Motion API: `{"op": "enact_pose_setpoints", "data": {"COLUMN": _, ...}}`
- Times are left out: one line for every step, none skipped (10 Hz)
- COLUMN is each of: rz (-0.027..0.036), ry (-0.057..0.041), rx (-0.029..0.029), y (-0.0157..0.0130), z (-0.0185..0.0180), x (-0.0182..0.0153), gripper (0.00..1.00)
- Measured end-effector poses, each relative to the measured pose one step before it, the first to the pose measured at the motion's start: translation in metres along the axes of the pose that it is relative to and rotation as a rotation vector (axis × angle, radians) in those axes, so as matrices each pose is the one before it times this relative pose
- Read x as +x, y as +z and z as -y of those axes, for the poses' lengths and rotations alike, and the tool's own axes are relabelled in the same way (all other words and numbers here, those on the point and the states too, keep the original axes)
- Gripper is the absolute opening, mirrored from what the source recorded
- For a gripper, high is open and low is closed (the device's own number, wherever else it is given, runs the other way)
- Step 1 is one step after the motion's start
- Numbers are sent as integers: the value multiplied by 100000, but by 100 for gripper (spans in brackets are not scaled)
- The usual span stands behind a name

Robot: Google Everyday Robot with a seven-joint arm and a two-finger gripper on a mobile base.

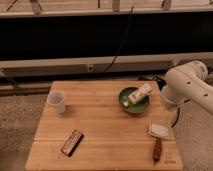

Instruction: Move the arm in a circular motion

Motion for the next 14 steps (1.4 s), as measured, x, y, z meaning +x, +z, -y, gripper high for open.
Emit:
{"op": "enact_pose_setpoints", "data": {"rz": 0, "ry": -5, "rx": -3, "y": 4, "z": -1, "x": 1, "gripper": 80}}
{"op": "enact_pose_setpoints", "data": {"rz": 0, "ry": 7, "rx": 6, "y": -2, "z": 2, "x": 1, "gripper": 80}}
{"op": "enact_pose_setpoints", "data": {"rz": 4, "ry": -1, "rx": -4, "y": 1, "z": -1, "x": -3, "gripper": 80}}
{"op": "enact_pose_setpoints", "data": {"rz": -7, "ry": 3, "rx": 5, "y": -1, "z": 0, "x": 5, "gripper": 80}}
{"op": "enact_pose_setpoints", "data": {"rz": 1, "ry": -4, "rx": 3, "y": -4, "z": 1, "x": -3, "gripper": 80}}
{"op": "enact_pose_setpoints", "data": {"rz": -2, "ry": 2, "rx": -4, "y": 4, "z": -2, "x": 3, "gripper": 80}}
{"op": "enact_pose_setpoints", "data": {"rz": 3, "ry": 3, "rx": -2, "y": 1, "z": 0, "x": -2, "gripper": 80}}
{"op": "enact_pose_setpoints", "data": {"rz": -1, "ry": -23, "rx": 5, "y": -2, "z": 7, "x": -12, "gripper": 80}}
{"op": "enact_pose_setpoints", "data": {"rz": -348, "ry": 40, "rx": 41, "y": 41, "z": 136, "x": -189, "gripper": 80}}
{"op": "enact_pose_setpoints", "data": {"rz": -323, "ry": -695, "rx": 242, "y": 91, "z": 516, "x": -858, "gripper": 80}}
{"op": "enact_pose_setpoints", "data": {"rz": -616, "ry": -950, "rx": -105, "y": 162, "z": 719, "x": -1509, "gripper": 80}}
{"op": "enact_pose_setpoints", "data": {"rz": -588, "ry": -1000, "rx": 38, "y": 100, "z": 575, "x": -1504, "gripper": 80}}
{"op": "enact_pose_setpoints", "data": {"rz": -710, "ry": -513, "rx": -313, "y": 64, "z": 143, "x": -431, "gripper": 80}}
{"op": "enact_pose_setpoints", "data": {"rz": -278, "ry": -683, "rx": 273, "y": 29, "z": 344, "x": -397, "gripper": 80}}
